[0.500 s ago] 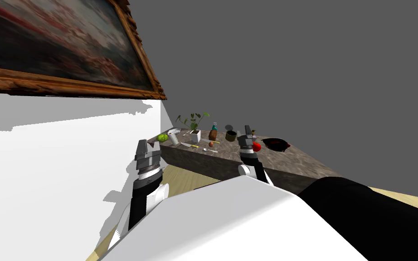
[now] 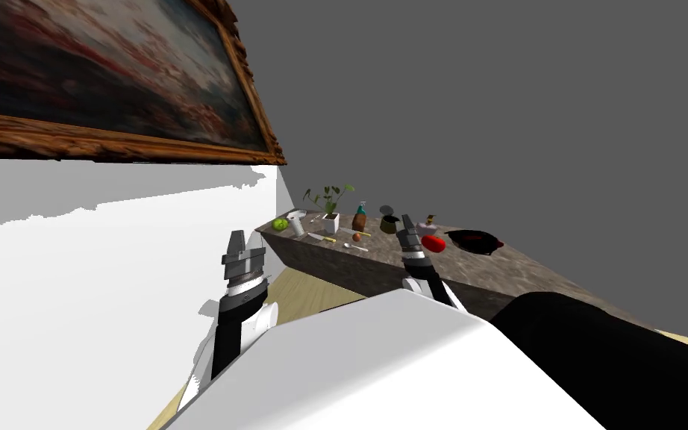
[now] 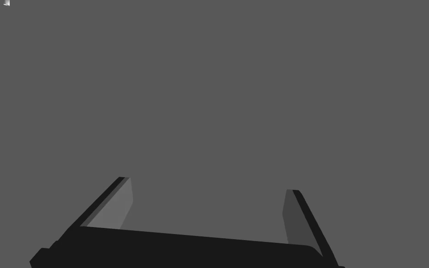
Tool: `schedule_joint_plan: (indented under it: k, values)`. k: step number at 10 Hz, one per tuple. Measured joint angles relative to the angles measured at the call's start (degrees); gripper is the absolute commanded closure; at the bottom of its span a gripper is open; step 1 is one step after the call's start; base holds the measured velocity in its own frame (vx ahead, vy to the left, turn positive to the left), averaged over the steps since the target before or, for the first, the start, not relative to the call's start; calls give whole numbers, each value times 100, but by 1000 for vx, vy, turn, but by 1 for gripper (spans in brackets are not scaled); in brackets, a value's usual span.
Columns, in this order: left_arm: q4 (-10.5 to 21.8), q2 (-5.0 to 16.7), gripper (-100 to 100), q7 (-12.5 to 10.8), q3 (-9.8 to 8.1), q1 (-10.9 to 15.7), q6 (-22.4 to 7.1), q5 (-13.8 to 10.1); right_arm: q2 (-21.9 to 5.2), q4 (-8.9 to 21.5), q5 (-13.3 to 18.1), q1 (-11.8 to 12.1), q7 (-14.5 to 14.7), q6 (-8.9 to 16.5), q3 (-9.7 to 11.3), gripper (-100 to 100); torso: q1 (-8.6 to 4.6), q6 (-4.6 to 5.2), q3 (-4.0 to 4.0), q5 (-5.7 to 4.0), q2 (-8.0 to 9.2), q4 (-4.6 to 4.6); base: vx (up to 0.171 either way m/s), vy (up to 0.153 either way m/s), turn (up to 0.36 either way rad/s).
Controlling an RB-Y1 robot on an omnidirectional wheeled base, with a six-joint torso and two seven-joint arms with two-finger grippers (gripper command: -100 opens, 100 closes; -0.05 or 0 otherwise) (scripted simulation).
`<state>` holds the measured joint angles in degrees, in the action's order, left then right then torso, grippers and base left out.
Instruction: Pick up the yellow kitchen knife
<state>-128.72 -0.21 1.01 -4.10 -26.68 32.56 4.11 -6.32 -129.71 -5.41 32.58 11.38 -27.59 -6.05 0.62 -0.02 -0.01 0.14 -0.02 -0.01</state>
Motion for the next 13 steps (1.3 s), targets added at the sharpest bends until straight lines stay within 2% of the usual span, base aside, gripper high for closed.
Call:
schedule_joint_plan:
  k: [1,3,5,8,9,13]
  values:
    - [0,0,0,0,0,0,0,0,-122,128,39,104,64,-51,-143,-100,-4,0,-3,0,-5,-1,42,222,203]
    - [0,-1,0,0,1,0,0,0,-303,438,183,467,245,-285,-378,-100,28,-1,-7,7,-13,-3,52,241,245]
    - [0,-1,0,0,0,-1,0,0,-546,721,296,875,388,-471,-753,-100,31,1,-7,8,-12,-2,65,207,152]
    - [0,1,0,0,-1,-1,0,0,-719,1082,419,1093,542,-617,-1054,-100,-24,3,-1,-3,-2,0,46,116,170]
    - [0,1,0,0,-1,0,0,0,-761,1219,494,1251,614,-705,-1156,-100,-16,1,-2,-3,-4,0,50,114,91]
    - [0,1,0,0,-1,-1,0,0,-963,1777,724,1563,847,-949,-1521,-100,-12,0,-8,-2,-14,-2,86,145,216]
